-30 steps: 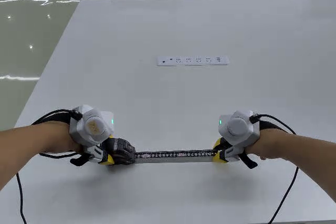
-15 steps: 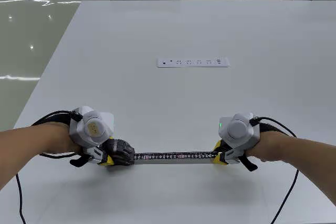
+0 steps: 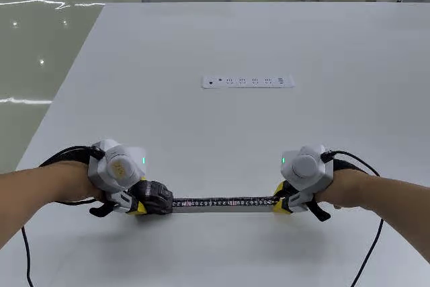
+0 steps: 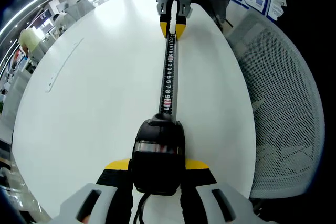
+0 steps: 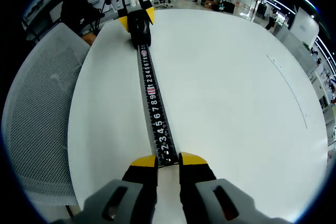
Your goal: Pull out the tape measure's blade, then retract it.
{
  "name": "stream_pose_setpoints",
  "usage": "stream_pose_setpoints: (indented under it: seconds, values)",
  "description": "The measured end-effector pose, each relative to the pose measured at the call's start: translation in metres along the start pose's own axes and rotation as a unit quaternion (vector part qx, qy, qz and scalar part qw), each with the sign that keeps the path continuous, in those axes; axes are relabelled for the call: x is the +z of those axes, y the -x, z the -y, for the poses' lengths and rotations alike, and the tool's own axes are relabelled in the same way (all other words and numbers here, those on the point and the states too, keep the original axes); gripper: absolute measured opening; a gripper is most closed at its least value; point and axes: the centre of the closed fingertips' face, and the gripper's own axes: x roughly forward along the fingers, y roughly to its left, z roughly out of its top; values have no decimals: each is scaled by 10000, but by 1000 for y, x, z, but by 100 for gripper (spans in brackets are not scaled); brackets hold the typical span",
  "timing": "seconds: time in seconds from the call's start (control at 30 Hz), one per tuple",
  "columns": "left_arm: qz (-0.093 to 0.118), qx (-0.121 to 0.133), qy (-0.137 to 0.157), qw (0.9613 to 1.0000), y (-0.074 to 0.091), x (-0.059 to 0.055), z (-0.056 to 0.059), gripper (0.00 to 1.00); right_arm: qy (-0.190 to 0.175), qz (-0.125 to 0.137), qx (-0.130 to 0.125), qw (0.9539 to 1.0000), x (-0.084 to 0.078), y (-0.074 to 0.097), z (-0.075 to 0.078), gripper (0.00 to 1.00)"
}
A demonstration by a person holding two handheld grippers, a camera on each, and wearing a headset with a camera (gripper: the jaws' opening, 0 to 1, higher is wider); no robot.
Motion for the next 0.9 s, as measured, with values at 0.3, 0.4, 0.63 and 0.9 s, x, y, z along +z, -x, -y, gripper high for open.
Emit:
stream_pose_setpoints:
  seconds: [0.3, 0.4, 0.63, 0.9]
  values:
    - [18, -13, 6, 10000, -1, 0, 0, 31, 65, 19, 112, 9999, 0, 0, -2, 15]
    - [19, -29, 30, 10000, -1, 0, 0, 31, 60, -9, 150, 9999, -1, 0, -1, 16]
    - [44, -71, 46, 10000, -1, 1, 0, 31, 81, -34, 174, 9998, -1, 0, -1, 16]
    - [102, -133, 74, 9998, -2, 2, -1, 31, 150, -40, 124, 9998, 0, 0, -1, 18]
